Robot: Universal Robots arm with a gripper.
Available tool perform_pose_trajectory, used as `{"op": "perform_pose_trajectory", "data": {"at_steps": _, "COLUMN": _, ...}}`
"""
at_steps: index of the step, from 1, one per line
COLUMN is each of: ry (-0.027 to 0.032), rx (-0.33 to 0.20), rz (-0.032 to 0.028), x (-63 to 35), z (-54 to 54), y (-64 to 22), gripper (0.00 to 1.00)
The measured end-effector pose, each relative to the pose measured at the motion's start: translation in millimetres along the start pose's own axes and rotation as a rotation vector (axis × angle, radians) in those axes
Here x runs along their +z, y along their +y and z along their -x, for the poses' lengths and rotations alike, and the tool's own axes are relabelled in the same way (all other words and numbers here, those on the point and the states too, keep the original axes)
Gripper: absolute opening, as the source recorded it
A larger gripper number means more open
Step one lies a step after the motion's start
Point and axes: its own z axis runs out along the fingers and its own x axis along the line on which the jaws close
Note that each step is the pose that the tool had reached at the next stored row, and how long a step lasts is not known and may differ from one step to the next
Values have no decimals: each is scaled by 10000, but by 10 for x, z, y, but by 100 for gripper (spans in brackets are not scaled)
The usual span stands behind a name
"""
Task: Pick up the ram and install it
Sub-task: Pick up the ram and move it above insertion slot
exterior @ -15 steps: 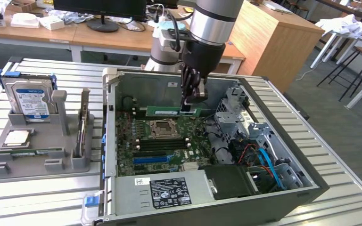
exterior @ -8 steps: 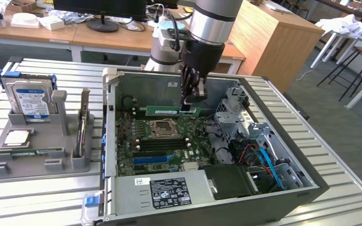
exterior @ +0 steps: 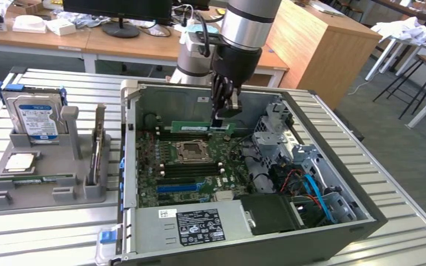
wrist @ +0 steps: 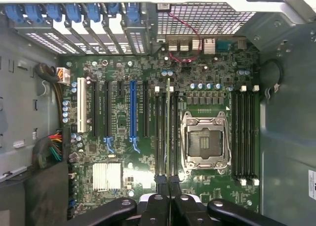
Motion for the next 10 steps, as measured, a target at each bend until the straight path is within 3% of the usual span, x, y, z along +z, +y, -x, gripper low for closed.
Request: {"op": "perform_pose_trajectory", "data": {"at_steps": 10, "ry": -3, "rx": 0, "rz": 0, "x": 43, "z": 6, "y": -1, "gripper": 12}}
